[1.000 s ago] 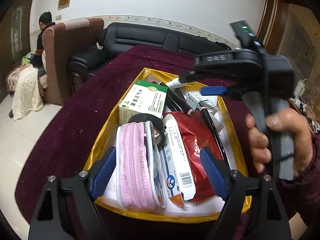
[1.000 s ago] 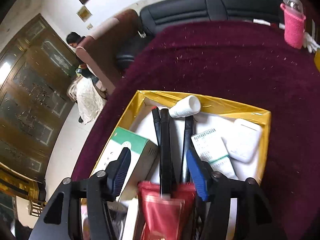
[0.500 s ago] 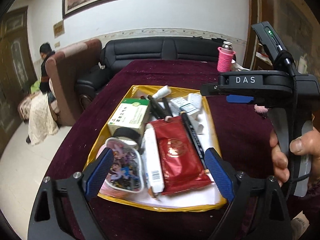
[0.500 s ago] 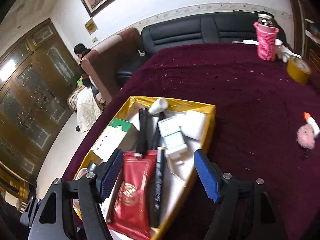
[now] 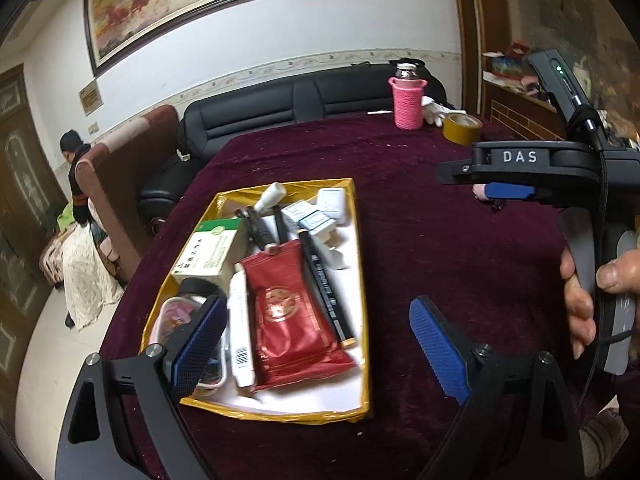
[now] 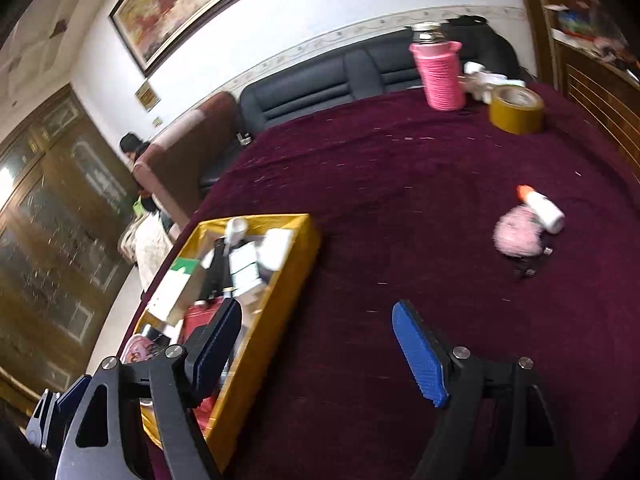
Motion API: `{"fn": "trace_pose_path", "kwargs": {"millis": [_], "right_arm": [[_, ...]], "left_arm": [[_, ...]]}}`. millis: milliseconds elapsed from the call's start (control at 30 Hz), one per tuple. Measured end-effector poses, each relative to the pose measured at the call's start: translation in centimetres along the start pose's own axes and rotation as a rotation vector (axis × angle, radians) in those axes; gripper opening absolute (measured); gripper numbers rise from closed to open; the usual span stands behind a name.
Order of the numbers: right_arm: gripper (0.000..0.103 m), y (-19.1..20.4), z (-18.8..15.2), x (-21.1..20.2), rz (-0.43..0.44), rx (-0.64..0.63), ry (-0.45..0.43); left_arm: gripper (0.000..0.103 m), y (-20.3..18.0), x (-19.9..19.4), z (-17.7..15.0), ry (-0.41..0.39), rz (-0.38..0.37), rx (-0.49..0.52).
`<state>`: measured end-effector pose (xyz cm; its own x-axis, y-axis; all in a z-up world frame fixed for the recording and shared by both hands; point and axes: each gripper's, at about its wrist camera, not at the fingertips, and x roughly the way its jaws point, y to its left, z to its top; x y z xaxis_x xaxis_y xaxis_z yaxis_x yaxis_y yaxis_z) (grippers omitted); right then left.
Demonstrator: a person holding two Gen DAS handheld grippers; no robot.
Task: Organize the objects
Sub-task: 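Move both grippers toward the pink plush toy and white bottle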
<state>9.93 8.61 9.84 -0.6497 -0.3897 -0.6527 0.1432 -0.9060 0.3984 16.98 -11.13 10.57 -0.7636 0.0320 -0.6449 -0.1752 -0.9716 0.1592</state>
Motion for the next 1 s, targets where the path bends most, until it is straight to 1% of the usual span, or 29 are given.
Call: {"fn": "trace_pose_path", "kwargs": {"millis": [300,467,633,733,900,1000], "right_arm": [[0.083,-8.8,0.5,-1.9,-0.048,0.144,-0.034],[0.083,-13.1,0.9,-2.4,-0.077,0.215,-0.056],[0.083,-16.9,1.6,-2.9,-0.102,0.283,-0.084],[0.083,-19.6,2.4,-3.2,-0.128,0.342,-0.119],[0.083,-23.0,4.0,-3.3,-0.164,0.423,-0.174],[0.083,-24.4,4.8,-3.0,-0.180,0.458,-0.195]], "left_arm": [[0.092,-4.8,1.2,1.5,0.019,-0.001,0.108],[0.092,-7.0,2.8,2.3,0.052,-0.020,0.147],[0.092,-8.6,5.0,3.2,0.097,-0.059,0.151],[0.092,-9.3,6.3,3.9,0.116,-0.091,0.146],[0.092,-10.9,8.3,6.2,0.094,-0.145,0.143],[0.092,-12.5,10.2,7.7,0.076,-0.184,0.164]]}}
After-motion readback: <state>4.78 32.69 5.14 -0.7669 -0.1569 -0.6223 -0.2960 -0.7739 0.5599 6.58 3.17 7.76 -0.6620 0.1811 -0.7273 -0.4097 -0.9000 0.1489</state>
